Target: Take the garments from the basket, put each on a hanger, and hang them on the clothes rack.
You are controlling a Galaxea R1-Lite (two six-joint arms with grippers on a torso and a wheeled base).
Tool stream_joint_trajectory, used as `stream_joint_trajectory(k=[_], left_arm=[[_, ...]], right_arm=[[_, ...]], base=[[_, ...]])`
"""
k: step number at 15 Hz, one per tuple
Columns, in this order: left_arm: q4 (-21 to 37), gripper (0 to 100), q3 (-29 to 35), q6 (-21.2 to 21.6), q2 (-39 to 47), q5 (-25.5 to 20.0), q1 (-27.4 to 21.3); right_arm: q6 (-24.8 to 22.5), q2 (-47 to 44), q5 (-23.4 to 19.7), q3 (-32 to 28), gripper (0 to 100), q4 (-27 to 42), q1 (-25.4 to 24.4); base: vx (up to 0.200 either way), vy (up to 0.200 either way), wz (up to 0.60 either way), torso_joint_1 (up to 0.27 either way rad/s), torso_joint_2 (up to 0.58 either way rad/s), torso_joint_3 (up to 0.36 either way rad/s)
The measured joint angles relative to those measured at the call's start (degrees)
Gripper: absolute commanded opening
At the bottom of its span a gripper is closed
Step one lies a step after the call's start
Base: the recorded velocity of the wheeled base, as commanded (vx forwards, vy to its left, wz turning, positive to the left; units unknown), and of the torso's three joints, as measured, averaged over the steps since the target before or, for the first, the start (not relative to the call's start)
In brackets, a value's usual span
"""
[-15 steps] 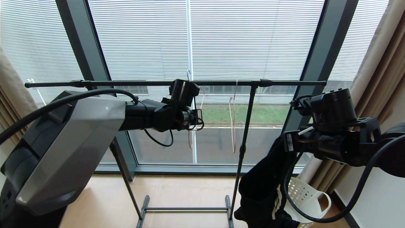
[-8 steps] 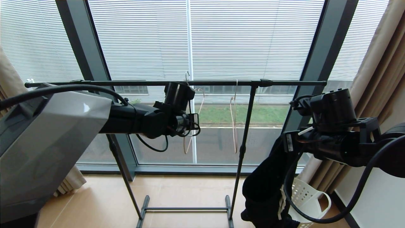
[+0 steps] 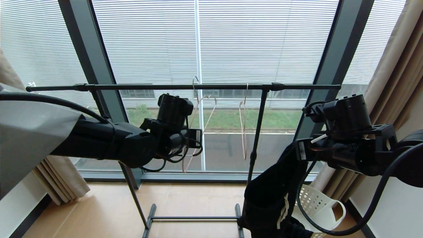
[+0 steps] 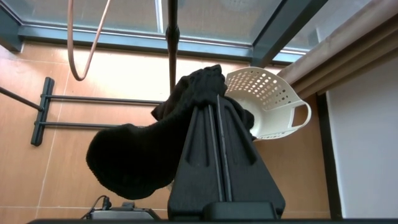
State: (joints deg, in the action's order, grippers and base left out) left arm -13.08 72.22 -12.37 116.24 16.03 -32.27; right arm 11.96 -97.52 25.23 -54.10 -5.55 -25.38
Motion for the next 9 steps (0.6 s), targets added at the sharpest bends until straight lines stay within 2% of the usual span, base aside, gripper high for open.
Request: stream_joint_trajectory(k=[2, 4, 7, 9], left_arm=[[-5.1, 0, -7.78, 1.29, -3.08, -0.24, -0.23], [-12.84, 0, -18.77, 2.17, -6.67, -1.01, -0.5], [-26.86, 0, -35.17, 2.69, -11.96, -2.07, -1.24], [-38.21, 0, -45.81, 4.0, -14.91, -2.4, -1.74]], right_arm=[[0.0, -0.07, 0.11, 0.44, 0, 0.0, -0.59], [0.0, -0.05, 0.95, 1.1, 0, 0.0, -1.63], [-0.02, 0.39, 2.32, 1.73, 0, 0.0, -2.97], [-0.09, 0.98, 2.73, 2.06, 0, 0.07, -3.28]], base=[[0.0, 0.0, 0.0, 0.0, 0.0, 0.0], [0.0, 0.0, 0.0, 0.0, 0.0, 0.0], [0.0, 0.0, 0.0, 0.0, 0.0, 0.0], [0.0, 0.0, 0.0, 0.0, 0.0, 0.0]])
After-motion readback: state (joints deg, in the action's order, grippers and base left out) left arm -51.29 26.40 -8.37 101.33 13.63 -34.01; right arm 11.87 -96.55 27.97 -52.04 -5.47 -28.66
